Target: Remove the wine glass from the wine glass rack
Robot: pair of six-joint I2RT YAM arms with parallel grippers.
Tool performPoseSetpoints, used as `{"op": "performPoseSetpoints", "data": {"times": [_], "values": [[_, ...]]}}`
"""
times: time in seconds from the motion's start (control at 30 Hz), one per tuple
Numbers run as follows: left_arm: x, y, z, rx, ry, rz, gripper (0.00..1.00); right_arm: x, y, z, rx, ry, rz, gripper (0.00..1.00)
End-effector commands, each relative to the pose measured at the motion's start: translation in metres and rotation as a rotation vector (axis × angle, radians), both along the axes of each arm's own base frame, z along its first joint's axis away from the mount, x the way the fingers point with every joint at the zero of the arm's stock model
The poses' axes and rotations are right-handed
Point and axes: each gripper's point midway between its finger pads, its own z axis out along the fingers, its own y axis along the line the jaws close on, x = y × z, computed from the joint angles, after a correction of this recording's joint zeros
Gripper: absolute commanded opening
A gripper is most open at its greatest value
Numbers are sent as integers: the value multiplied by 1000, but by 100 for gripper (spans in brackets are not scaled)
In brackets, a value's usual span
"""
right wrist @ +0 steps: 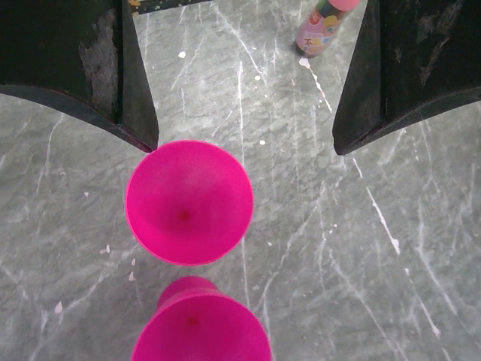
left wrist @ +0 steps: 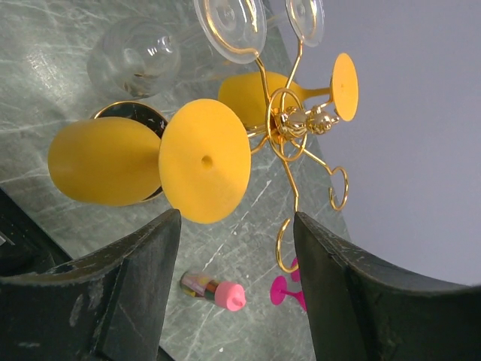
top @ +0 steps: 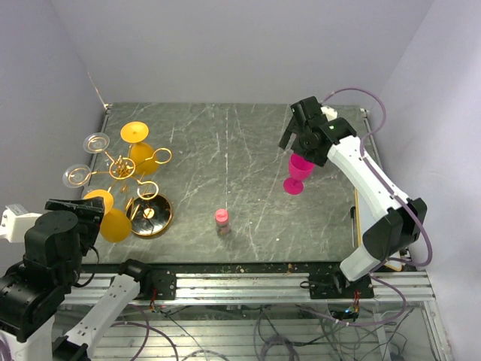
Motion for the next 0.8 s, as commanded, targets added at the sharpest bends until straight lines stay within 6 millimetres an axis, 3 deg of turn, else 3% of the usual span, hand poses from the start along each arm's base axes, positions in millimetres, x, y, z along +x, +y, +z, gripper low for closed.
{"op": "performPoseSetpoints", "data": {"times": [0.0,0.4,0.77], "values": [[-2,12,4,-5,-26,77,73,1,-9,40,-37,-127,2,100],[-2,14,-4,-28,-28,107,82,-5,0,79,49,-257,73,100],[-11,20,-13,-26,-47,111,87,-9,1,79,68,-259,70,100]]}}
